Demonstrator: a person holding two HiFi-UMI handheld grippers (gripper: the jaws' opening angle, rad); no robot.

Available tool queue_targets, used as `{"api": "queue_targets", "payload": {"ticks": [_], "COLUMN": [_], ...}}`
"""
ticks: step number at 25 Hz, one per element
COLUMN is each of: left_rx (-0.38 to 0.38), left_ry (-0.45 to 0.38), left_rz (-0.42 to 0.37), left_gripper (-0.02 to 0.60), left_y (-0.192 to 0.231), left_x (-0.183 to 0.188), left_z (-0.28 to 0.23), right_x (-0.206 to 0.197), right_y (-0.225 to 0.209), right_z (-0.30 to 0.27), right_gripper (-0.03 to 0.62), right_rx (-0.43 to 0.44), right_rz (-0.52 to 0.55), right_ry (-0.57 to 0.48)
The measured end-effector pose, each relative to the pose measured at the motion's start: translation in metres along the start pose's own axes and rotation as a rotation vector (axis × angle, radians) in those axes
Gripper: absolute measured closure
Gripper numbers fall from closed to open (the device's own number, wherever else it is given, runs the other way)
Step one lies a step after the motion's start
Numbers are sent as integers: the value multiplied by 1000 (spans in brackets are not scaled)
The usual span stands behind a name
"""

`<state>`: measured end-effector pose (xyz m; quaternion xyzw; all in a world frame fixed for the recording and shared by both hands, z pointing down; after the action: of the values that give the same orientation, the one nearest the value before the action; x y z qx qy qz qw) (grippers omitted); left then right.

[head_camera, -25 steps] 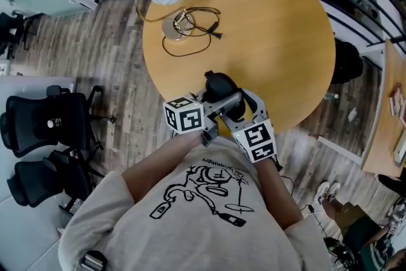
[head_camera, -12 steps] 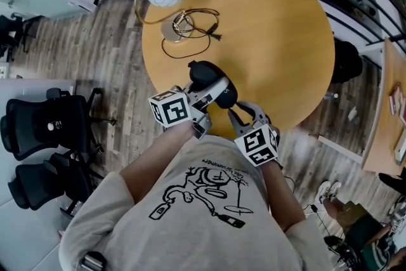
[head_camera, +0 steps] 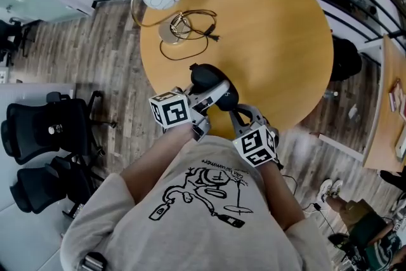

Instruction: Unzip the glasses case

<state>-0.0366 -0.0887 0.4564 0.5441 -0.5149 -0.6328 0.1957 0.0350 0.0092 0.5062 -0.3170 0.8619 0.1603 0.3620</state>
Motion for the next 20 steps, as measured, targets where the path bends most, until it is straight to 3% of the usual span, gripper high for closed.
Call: {"api": "queue_targets", "payload": {"ticks": [12, 20], "left_rx": [-12, -40], "left_ry": [153, 256], "left_rz": [-64, -112], "left_gripper": [345, 344], "left_y": [-2, -7], "left_x": [-18, -30], "left_z": [-6, -11], "right_x": [-14, -13], "right_y": [-12, -19], "right_z": [2, 4], "right_gripper": [574, 574], "right_rx": [-53, -100], "right_rz": [59, 284], "right_ry": [81, 138]}}
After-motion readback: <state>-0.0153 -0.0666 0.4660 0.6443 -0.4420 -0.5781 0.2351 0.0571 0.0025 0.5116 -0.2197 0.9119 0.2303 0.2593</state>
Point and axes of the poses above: the fingertips, and each gripper's own axes: z backward along the fingers, y to its left, x out of its top, the point moved 4 cm from there along z, backward along the fingers, and after that the axes turned 3 degrees about z, right-handed, at the moved point
